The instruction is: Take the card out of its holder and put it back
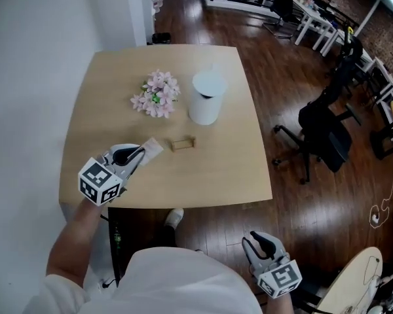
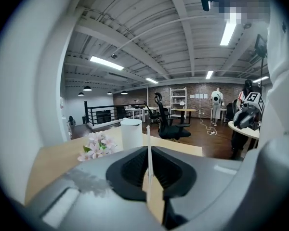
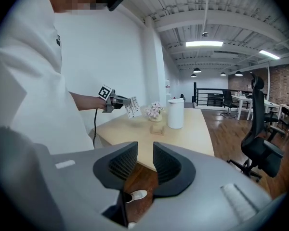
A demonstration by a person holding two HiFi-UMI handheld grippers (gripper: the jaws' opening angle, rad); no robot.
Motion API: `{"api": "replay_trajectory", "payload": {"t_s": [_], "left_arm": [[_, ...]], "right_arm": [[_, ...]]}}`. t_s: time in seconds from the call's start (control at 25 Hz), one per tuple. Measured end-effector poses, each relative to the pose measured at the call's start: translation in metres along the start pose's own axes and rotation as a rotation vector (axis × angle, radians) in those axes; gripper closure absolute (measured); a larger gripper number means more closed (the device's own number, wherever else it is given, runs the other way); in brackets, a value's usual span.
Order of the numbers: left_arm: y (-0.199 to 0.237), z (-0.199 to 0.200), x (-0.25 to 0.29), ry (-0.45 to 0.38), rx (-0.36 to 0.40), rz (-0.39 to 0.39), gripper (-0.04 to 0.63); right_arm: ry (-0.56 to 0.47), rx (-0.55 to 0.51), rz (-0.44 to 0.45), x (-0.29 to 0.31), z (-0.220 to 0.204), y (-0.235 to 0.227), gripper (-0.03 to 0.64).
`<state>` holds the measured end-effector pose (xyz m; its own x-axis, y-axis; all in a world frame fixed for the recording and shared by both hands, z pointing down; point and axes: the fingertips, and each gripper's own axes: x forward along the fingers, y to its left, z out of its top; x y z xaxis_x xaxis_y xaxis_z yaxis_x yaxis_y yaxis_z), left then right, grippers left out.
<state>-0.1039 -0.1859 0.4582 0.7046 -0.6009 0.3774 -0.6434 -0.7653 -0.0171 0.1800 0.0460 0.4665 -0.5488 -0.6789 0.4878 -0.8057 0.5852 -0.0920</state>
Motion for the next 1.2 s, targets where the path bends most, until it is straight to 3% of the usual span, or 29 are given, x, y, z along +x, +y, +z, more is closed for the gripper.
{"api": "replay_trajectory", "payload": {"t_s": [0.4,0.72,0.96,1.2], "left_arm": [[-0.06,-0.054,-0.116,0.019,-0.097,0.201,0.58],[-0.095,-0.09,-0.172,0.027,-0.147,0.301,0.58],[-0.103,-0.082,-0.18,0.015,-0.153,0.275,0.58],[-0.081,-0.05,-0.138,0.012,-0.084,0.158,0.58]], "right_arm": [[0.003,-0.078,0.142,-0.029,-0.032,0.034,0.511],[0.001,-0.116,0.204,-0.045,-0.054,0.056,0.511],[-0.005,-0.116,0.195,-0.06,-0.05,0.066,0.511],[0.0,-0.075,0.114,-0.061,-0.046,0.054,0.511]]}}
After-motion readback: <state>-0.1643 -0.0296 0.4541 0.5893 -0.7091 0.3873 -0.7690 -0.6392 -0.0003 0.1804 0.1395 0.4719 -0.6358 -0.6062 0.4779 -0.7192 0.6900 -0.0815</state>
